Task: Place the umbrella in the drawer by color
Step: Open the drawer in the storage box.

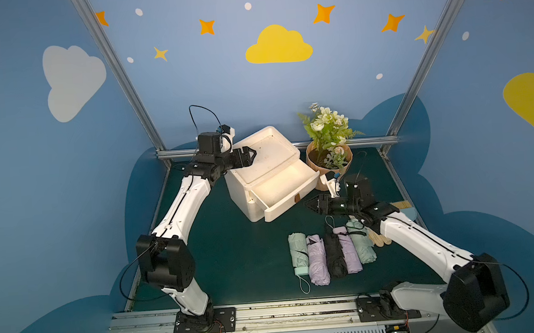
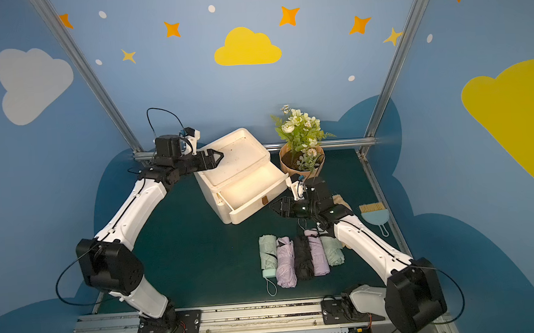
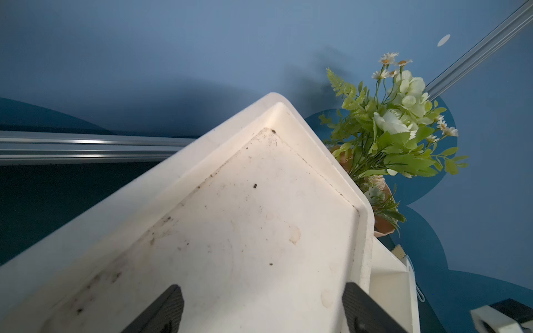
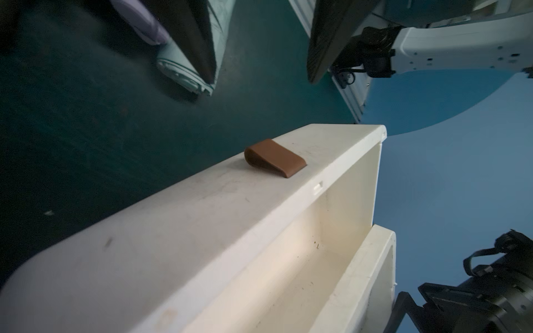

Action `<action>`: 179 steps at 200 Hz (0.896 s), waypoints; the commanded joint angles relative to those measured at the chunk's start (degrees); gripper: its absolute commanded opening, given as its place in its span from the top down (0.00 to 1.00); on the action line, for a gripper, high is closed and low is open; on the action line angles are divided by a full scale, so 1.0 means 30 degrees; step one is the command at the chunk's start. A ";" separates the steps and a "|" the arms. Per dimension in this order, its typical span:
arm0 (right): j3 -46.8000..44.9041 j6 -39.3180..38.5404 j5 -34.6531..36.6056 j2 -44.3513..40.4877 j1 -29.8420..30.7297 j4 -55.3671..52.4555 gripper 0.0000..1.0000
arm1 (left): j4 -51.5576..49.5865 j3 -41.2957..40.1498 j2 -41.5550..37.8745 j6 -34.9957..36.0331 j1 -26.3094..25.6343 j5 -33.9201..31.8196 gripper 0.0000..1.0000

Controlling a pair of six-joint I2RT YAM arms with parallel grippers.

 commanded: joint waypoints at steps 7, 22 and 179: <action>0.2057 -0.3358 0.3631 -0.2007 0.0079 -0.8151 0.35 | 0.0520 -0.1471 -0.1659 -0.0363 0.0144 -0.0576 0.08; 0.2565 -0.2978 0.4743 -0.2619 0.0714 -1.0840 0.33 | 0.1243 -0.2741 -0.2921 -0.0618 0.0077 -0.1036 0.07; 0.1721 0.1440 0.8502 0.5052 0.8343 -1.3801 0.19 | 0.3266 -1.1014 -0.9111 -0.2225 -0.0034 -0.3942 0.00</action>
